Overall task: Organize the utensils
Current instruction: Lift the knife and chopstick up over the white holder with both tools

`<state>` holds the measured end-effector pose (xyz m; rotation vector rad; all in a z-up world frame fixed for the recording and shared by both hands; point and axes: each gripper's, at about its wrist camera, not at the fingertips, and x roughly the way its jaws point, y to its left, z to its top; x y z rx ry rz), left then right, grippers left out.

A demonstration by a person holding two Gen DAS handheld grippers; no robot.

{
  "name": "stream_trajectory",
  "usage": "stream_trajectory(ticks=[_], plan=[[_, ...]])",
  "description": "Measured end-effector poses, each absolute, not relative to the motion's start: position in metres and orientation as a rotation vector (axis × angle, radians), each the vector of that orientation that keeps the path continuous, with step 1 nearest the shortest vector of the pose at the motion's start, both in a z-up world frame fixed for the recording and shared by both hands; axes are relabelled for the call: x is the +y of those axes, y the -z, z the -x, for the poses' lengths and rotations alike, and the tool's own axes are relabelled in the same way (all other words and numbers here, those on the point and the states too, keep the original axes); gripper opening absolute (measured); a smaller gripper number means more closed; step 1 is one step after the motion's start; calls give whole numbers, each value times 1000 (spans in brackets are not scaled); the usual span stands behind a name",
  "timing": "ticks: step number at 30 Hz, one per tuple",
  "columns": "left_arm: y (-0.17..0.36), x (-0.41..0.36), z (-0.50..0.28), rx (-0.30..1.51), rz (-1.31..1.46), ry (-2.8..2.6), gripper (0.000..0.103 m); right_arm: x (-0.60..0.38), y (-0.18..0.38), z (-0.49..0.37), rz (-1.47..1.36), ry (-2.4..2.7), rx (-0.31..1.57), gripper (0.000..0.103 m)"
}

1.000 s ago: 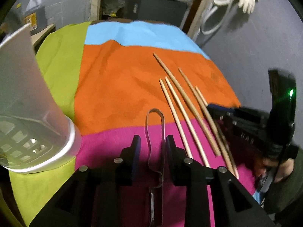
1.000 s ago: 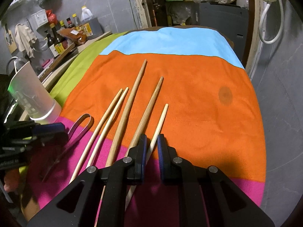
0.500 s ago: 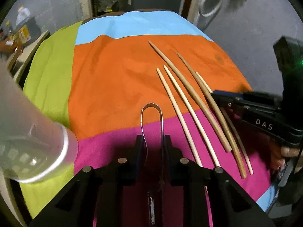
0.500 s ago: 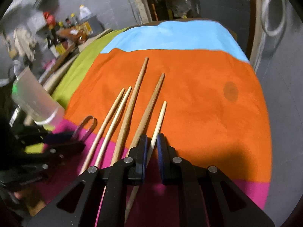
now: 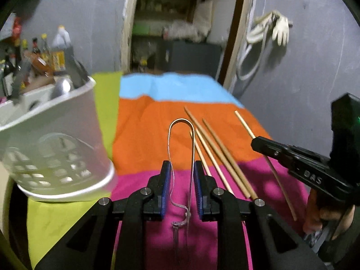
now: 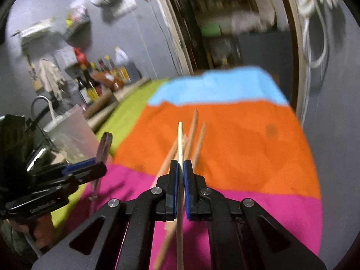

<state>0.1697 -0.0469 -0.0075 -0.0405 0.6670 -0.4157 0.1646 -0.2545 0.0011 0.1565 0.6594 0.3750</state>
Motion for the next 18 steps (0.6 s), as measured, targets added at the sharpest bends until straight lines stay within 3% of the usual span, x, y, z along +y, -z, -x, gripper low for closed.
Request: stream_trajectory(ticks=[11,18], plan=[[-65,-3,-160,405,146,365,16,-201,-63,-151,-207,-485,220,3],[-118,48,-160,320,173,295,16,-159,-101,-174,-307,-594,69,3]])
